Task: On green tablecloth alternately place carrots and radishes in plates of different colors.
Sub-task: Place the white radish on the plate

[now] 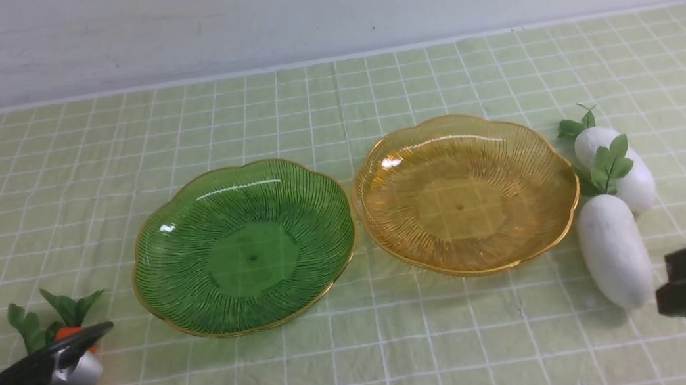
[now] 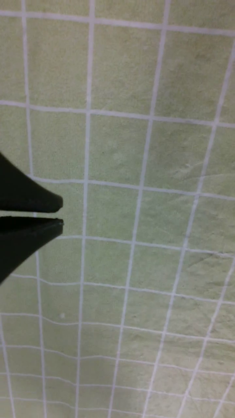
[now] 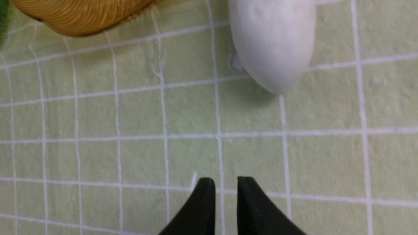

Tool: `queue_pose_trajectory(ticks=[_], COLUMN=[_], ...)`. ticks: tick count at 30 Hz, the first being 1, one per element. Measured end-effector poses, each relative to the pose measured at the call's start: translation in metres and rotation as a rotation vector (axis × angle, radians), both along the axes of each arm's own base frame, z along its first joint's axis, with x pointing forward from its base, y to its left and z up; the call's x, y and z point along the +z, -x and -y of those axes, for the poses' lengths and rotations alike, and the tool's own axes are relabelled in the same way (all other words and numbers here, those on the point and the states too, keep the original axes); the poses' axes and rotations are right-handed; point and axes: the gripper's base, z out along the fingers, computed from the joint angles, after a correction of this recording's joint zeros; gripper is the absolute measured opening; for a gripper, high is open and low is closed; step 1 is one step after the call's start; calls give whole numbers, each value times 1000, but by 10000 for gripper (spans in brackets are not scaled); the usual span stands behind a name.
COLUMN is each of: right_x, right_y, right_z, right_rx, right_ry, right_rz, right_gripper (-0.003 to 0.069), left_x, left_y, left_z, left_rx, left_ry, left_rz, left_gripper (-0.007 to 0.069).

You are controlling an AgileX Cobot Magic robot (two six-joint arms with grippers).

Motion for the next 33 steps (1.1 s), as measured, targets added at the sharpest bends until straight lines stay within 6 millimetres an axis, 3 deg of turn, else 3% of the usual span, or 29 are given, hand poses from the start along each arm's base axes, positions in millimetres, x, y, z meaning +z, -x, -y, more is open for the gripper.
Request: queue_pose_trajectory(ticks=[8, 13, 14, 18, 28, 33], right_x=[1, -9, -17, -34, -70, -68], right_y=[-57, -73, -78, -86, -96, -97], right_z=[-28, -25, -23, -21, -23, -23], right_rx=[207, 164, 135, 104, 111, 122], right_ry=[207, 308, 339, 361, 359, 366], right_rz=[7, -18, -30, -56, -131, -155], right_gripper=[307, 408, 459, 517, 531, 454], left_x=[0, 0, 0, 0, 1, 1], left_y=[0, -1, -1, -2, -4, -4], left_z=[-1, -1, -1, -2, -2, -2], left_rx=[-6, -7, -6, 4, 12, 12], left_ry=[-15, -18, -19, -23, -25, -25], left_rz=[9, 11, 14, 31, 46, 46], left_gripper=[13, 13, 13, 13, 13, 13])
